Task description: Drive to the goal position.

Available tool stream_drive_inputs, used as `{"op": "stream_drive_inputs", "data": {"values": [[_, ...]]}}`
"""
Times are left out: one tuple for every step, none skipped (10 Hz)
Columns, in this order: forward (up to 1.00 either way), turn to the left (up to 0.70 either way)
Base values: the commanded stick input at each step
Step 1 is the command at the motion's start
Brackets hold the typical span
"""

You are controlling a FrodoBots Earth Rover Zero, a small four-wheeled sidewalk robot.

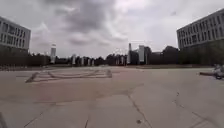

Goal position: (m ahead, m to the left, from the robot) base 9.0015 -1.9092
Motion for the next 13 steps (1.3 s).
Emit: {"op": "stream_drive_inputs", "data": {"values": [[0.70,0.00],[0.70,0.00],[0.70,0.00],[0.70,0.00],[0.70,0.00],[0.70,0.00],[0.70,0.00],[0.70,0.00],[0.70,0.00],[0.70,0.00],[0.70,0.01],[0.70,0.14],[0.70,0.14]]}}
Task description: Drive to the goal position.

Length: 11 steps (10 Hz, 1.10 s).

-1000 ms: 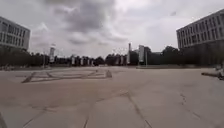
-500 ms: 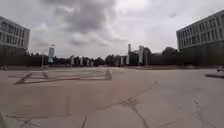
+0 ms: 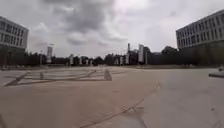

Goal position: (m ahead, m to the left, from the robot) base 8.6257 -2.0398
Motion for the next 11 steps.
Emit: {"op": "stream_drive_inputs", "data": {"values": [[0.70,0.14],[0.70,0.14],[0.70,0.14],[0.70,0.14],[0.70,0.14],[0.70,0.14],[0.70,0.14],[0.70,0.14],[0.70,0.14],[0.70,0.14],[0.70,0.14]]}}
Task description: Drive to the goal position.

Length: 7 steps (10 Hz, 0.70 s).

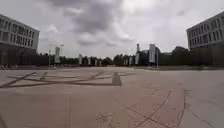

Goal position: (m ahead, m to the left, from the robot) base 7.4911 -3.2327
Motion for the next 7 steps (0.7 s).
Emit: {"op": "stream_drive_inputs", "data": {"values": [[0.70,0.14],[0.70,0.03],[0.70,0.01],[0.70,0.01],[0.70,0.01],[0.70,0.01],[0.70,0.01]]}}
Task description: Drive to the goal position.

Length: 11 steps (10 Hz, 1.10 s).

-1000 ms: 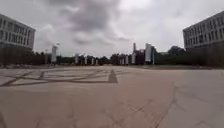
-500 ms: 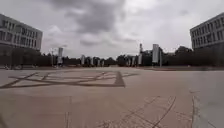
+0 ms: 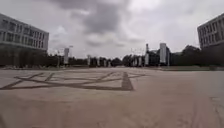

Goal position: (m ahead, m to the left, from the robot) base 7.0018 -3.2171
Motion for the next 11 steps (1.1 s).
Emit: {"op": "stream_drive_inputs", "data": {"values": [[0.70,0.01],[0.70,0.01],[0.70,0.01],[0.70,0.01],[0.70,0.01],[0.70,0.01],[0.70,0.01],[0.70,0.01],[0.70,0.01],[0.70,0.01],[0.70,0.01]]}}
